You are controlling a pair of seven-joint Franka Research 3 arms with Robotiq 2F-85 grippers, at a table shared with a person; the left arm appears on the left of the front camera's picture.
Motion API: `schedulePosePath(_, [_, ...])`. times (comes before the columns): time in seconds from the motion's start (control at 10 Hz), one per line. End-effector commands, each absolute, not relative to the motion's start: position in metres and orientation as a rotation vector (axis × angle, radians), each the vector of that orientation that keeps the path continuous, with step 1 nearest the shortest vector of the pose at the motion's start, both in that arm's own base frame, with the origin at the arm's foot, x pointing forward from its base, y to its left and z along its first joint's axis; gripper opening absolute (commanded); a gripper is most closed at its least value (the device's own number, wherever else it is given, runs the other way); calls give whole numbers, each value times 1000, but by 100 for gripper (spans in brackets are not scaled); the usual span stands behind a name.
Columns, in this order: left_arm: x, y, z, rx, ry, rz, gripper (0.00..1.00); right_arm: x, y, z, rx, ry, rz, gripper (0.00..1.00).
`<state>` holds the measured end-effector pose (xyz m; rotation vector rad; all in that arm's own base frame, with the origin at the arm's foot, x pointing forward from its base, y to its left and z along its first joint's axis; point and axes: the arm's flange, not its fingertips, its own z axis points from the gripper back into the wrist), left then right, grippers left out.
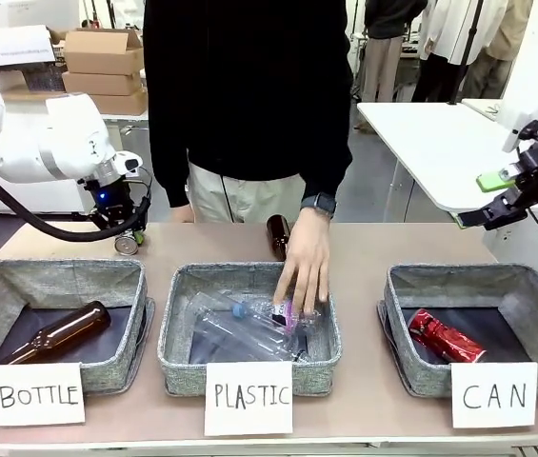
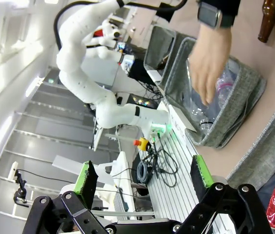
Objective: Sort the can waste into the basket.
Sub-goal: Pick up the can waste from the table and place it in the right Fabric basket.
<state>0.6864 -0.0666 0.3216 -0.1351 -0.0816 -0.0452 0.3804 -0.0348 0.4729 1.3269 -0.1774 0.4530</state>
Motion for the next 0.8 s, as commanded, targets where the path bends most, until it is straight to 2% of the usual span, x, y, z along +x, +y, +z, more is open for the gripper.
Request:
schedulePosePath(0.0, [686,-66,326,-97,-101,-22,0,380,-34,478,1319,-167,436,100])
schedulePosePath(0.2, [685,-64,330,-102,-115,-7,0,380,-34,478,1319,-167,436,100])
schedulePosePath(0.4, [673,-58,364,-163,-144,37,0,380,-34,478,1319,-167,436,100])
schedulePosePath(0.6, [610,-50,457,-183,-249,68,0,380,-34,478,1319,-167,436,100])
schedulePosePath(0.7, [555,-43,510,-274,-185,23,0,380,-34,478,1319,-167,436,100])
